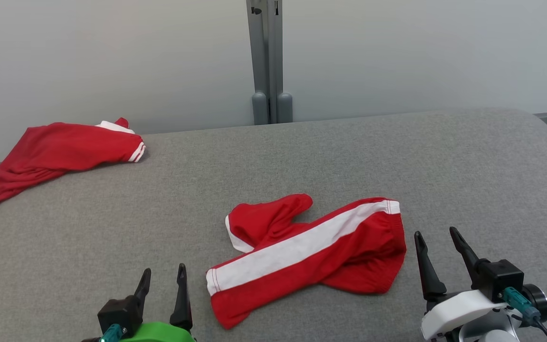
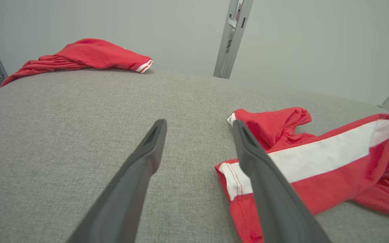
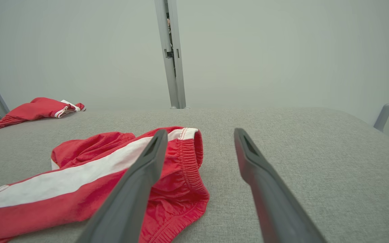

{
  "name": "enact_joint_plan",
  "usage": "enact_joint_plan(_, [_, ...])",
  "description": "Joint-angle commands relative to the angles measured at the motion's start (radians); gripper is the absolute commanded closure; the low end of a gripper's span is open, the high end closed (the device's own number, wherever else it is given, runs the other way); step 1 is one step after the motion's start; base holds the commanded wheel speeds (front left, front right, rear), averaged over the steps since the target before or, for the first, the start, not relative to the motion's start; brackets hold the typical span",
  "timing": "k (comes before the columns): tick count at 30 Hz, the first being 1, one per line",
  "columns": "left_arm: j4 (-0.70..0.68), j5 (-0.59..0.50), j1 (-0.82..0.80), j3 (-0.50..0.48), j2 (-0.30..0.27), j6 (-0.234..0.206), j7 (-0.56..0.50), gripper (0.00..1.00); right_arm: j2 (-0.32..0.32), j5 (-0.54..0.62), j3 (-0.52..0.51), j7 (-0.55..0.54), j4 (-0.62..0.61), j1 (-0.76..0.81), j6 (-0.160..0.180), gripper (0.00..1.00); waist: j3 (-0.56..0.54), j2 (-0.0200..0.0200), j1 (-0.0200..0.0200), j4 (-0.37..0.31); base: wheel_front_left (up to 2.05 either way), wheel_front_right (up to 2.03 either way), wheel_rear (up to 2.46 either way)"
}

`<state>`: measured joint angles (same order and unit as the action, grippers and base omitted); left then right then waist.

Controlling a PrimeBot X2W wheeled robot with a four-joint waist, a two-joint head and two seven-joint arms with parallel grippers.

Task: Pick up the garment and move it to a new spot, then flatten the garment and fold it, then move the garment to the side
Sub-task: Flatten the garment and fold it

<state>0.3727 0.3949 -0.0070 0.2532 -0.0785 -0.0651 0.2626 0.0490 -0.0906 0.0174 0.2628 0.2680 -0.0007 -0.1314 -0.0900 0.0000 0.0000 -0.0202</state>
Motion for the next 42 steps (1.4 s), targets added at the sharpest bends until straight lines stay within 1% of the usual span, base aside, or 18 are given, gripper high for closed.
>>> enact_joint_plan(1, [0.003,-0.011,0.014,-0.010,0.002,0.007,0.003,0.00,0.003,-0.005,-0.001,0.003,0.002,-0.006,0.001,0.00,0.002,0.0000,0.0000,0.003,0.00,0.00,0.00])
enact_joint_plan(11, [0.014,-0.036,0.015,-0.032,0.017,0.027,0.003,0.00,0.003,-0.006,0.000,0.003,0.016,-0.016,0.001,0.00,0.007,0.0000,0.0000,0.011,0.00,0.00,0.00])
enact_joint_plan(15, [0.018,-0.045,0.010,-0.033,0.021,0.032,0.003,0.00,0.003,-0.020,0.001,0.000,0.060,-0.042,0.001,0.00,0.012,0.0000,0.0000,0.010,0.00,0.00,0.00])
enact_joint_plan(19, [0.021,-0.052,0.001,-0.025,0.024,0.035,0.003,0.00,0.002,-0.031,0.015,-0.078,0.110,-0.099,0.001,0.00,0.022,0.0000,0.0000,0.012,0.00,0.00,0.00])
enact_joint_plan(24, [0.026,-0.053,-0.010,-0.015,0.026,0.038,0.003,0.00,0.004,-0.087,0.037,-0.226,0.160,-0.192,0.001,0.00,0.036,0.0000,0.0000,0.022,0.00,0.00,0.00])
enact_joint_plan(27, [0.031,-0.051,-0.017,-0.007,0.027,0.040,0.003,0.00,0.026,-0.117,0.041,-0.315,0.198,-0.247,0.001,0.00,0.043,0.0000,0.0000,0.036,0.00,0.00,0.00])
enact_joint_plan(33, [0.036,-0.039,-0.021,0.006,0.027,0.039,0.003,0.00,0.060,-0.194,0.050,-0.454,0.258,-0.320,0.001,0.00,0.052,0.0000,0.0000,0.071,0.00,0.00,0.00])
enact_joint_plan(37, [0.037,-0.037,-0.020,0.009,0.027,0.033,0.003,0.00,0.094,-0.249,0.080,-0.527,0.271,-0.347,0.001,0.00,0.052,0.0000,0.0000,0.090,0.00,0.00,0.00])
enact_joint_plan(42, [0.040,-0.039,-0.012,0.011,0.027,0.036,0.003,0.00,0.126,-0.311,0.109,-0.594,0.272,-0.368,0.001,0.00,0.050,0.0000,0.0000,0.106,0.00,0.00,0.00])
